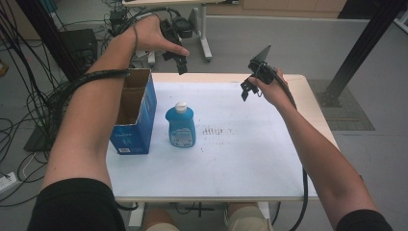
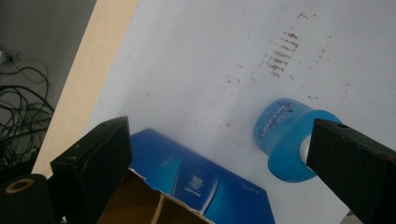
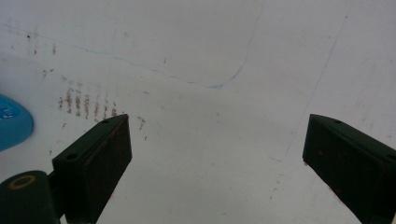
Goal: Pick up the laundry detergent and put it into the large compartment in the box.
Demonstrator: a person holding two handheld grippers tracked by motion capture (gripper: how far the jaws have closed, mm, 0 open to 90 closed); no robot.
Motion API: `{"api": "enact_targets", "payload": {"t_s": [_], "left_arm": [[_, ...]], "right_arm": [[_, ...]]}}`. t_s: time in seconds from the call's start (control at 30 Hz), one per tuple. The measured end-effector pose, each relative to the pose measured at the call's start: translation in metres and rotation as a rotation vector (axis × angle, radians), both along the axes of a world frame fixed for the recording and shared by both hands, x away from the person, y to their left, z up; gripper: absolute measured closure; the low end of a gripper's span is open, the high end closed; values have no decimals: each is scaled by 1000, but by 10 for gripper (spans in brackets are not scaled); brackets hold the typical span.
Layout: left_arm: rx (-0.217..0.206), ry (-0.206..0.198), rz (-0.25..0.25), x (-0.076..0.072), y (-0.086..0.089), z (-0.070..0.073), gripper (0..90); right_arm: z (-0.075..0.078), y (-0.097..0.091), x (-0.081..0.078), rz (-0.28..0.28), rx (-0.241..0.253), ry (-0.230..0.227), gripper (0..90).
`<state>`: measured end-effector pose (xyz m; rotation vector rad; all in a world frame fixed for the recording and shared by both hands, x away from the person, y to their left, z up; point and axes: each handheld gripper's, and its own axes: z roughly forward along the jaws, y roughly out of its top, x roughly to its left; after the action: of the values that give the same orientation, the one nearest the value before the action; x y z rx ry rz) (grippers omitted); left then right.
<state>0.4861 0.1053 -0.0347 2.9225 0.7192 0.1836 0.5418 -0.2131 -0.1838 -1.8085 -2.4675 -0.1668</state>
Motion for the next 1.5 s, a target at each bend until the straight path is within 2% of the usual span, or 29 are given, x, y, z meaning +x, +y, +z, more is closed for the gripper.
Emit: {"api": "enact_targets", "payload": {"t_s": [0.5, 1.0, 1.5], "left_arm": [[0, 4, 1, -1, -1, 2, 72], [-11, 5, -12, -9, -1, 4, 72], [-2, 17, -79, -29, -10, 10, 72]], "right_arm": [[1, 0, 0, -1, 1, 4, 78], [5, -4, -3, -2, 1, -4, 78], [8, -2, -9, 2, 3, -11, 76]]}}
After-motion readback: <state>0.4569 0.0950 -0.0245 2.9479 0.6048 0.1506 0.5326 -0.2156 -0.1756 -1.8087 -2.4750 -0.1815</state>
